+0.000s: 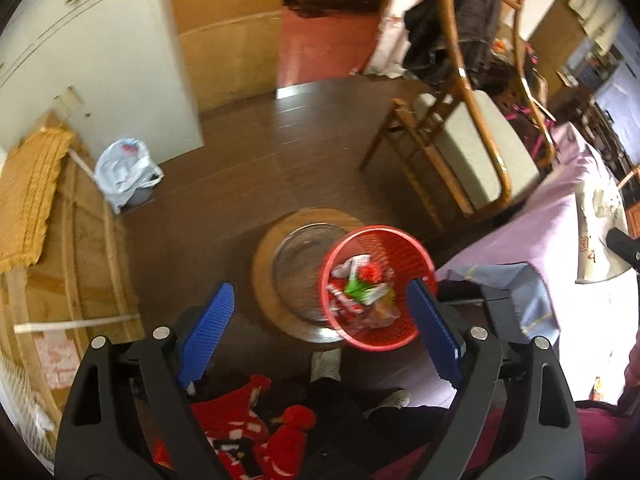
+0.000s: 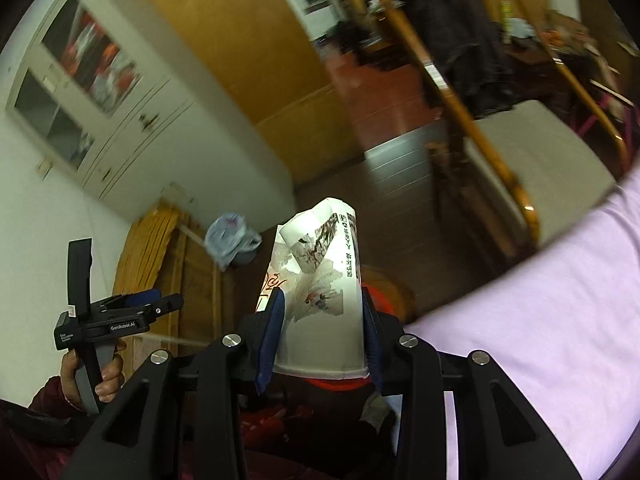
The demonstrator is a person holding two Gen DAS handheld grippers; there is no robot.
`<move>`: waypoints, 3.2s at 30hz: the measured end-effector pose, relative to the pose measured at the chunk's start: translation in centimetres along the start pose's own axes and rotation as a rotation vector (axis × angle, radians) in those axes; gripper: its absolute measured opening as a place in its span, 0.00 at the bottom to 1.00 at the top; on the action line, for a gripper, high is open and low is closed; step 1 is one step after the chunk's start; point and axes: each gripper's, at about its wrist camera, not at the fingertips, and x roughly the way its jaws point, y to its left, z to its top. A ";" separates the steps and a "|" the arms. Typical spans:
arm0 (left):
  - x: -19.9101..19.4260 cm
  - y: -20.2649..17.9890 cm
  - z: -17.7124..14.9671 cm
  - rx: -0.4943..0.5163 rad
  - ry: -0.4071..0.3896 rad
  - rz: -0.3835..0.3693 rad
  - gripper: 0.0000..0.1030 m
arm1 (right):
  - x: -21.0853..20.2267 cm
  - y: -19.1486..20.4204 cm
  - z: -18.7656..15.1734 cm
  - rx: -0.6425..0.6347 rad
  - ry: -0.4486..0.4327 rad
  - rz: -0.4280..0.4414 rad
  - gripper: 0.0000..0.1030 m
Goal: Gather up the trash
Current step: 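Carry both cups in the left and right tools, release them into the wastebasket, then move both open tools back over the table, then bring both open tools toward the orange-green box and blue face mask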
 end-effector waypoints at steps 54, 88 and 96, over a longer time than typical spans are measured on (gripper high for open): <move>3.4 -38.4 -5.1 0.887 0.063 -0.346 0.84 | -23.7 -19.3 -27.7 0.806 -0.443 -0.422 0.56; -0.6 -48.8 -14.4 1.329 -0.028 -0.482 0.89 | -28.0 -17.2 -37.6 1.063 -0.659 -0.556 0.63; -0.1 -45.5 -13.0 1.336 -0.041 -0.457 0.91 | -25.1 -15.5 -33.9 1.039 -0.582 -0.555 0.66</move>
